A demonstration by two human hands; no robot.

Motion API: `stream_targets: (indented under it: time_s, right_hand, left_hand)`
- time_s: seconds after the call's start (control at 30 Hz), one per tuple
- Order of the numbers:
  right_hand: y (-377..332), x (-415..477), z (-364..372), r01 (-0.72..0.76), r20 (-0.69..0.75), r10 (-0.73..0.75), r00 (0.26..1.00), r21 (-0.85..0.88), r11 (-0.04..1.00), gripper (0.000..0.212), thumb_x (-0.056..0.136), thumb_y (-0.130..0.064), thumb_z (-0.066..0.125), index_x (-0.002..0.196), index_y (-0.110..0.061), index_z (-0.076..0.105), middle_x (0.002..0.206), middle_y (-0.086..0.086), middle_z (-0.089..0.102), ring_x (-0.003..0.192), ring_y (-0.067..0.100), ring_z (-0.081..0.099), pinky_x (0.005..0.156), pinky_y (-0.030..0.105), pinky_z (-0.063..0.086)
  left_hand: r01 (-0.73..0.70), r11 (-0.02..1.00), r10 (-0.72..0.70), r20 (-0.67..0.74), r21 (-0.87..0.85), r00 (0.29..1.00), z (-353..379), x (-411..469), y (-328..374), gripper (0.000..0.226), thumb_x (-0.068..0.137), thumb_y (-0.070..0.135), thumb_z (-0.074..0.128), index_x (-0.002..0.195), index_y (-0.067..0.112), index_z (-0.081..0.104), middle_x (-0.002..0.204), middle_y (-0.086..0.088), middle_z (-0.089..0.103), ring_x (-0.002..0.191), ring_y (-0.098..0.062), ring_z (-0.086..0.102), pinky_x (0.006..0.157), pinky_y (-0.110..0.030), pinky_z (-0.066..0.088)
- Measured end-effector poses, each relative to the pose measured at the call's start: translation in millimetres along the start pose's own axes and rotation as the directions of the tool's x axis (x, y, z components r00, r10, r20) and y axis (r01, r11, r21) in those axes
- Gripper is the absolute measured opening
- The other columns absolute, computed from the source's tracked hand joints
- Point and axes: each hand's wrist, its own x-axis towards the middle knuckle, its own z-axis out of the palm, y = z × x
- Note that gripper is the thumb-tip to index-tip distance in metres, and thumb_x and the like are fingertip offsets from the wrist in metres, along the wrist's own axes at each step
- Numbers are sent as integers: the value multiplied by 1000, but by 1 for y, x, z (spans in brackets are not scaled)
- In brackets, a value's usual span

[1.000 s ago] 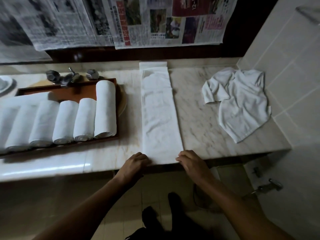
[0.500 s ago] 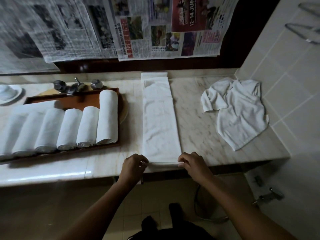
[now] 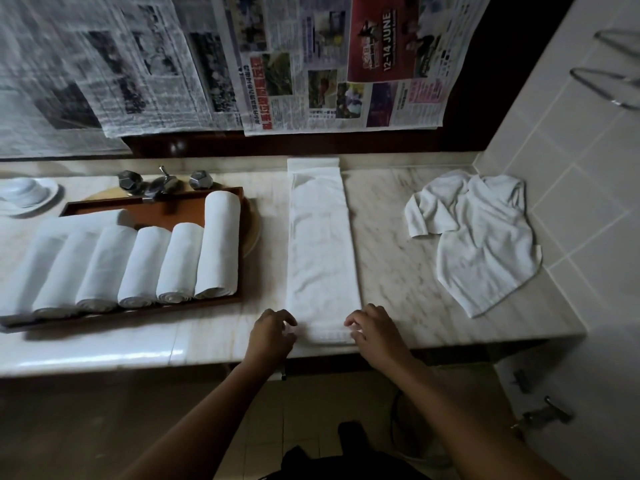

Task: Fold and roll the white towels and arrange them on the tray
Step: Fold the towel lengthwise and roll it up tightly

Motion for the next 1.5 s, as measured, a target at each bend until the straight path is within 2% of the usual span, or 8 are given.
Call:
stream_targets:
  time_s: [0.2, 0.43, 0.73, 0.9, 1.03, 1.17, 1.33, 1.5]
  right_hand:
    - [-6, 2, 12, 141, 73, -132, 989, -128, 982, 45, 83, 15, 56, 106, -23, 66, 106, -7, 51, 102, 16, 51, 76, 38, 54]
    - [-1, -7, 14, 242, 76, -232, 970, -191, 951, 39, 84, 0, 52, 114, -20, 65, 110, -3, 56, 101, 21, 50, 77, 34, 48]
    - [-4, -4, 5, 297, 124, -274, 954, -236, 925, 35, 88, -6, 55, 118, -24, 60, 115, -5, 56, 103, 20, 51, 81, 33, 45]
    - [-1, -1, 3, 266, 123, -243, 962, -224, 938, 45, 83, 3, 56, 118, -26, 59, 116, -7, 59, 106, 19, 51, 86, 36, 41]
    - [3, 0, -3, 206, 121, -187, 975, -175, 963, 40, 89, 1, 57, 115, -30, 58, 113, -13, 62, 104, 14, 53, 91, 37, 40]
    - [9, 4, -5, 110, 103, -101, 989, -88, 990, 26, 96, -7, 61, 110, -28, 67, 108, -14, 65, 102, 9, 59, 91, 33, 45]
    - [7, 8, -5, 36, 37, -38, 999, 50, 998, 28, 93, 5, 64, 101, -17, 78, 97, -13, 60, 95, -3, 54, 79, 1, 40]
    - [2, 8, 1, 62, 1, -62, 998, 54, 997, 37, 88, 14, 58, 105, -13, 76, 103, -2, 61, 103, 18, 57, 87, 18, 54]
  left_hand:
    - [-395, 873, 389, 81, 285, 918, 13, -8, -7, 31, 74, -11, 70, 89, 16, 73, 89, -1, 62, 81, -24, 59, 63, -36, 52]
    - [-516, 775, 493, 161, 365, 855, 14, -15, -17, 33, 64, 5, 76, 93, 20, 69, 90, 3, 59, 80, -20, 53, 59, -31, 48]
    - [-580, 697, 554, 196, 423, 809, 6, 1, -14, 37, 70, 13, 39, 86, 18, 71, 80, 2, 60, 69, -20, 57, 52, -27, 46]
    - [-448, 867, 429, 130, 217, 894, -1, -1, -7, 29, 65, -1, 61, 88, 13, 72, 80, -2, 67, 73, -24, 63, 60, -24, 43]
    - [-228, 972, 223, 97, 47, 970, -8, -3, -7, 24, 74, 13, 67, 95, 21, 77, 87, 8, 74, 80, -9, 67, 73, -25, 52]
    - [-63, 997, 68, 147, -41, 987, -15, 1, -3, 17, 80, 14, 76, 93, 24, 81, 80, 17, 71, 74, 11, 62, 67, 0, 41]
    - [120, 983, -96, 161, -142, 982, -17, 11, -8, 12, 81, 21, 84, 92, 26, 82, 84, 11, 77, 75, 11, 62, 61, 0, 39]
    - [175, 967, -149, 144, -186, 978, -14, 13, -5, 10, 83, 21, 83, 87, 28, 78, 85, 8, 75, 78, 2, 64, 59, -6, 40]
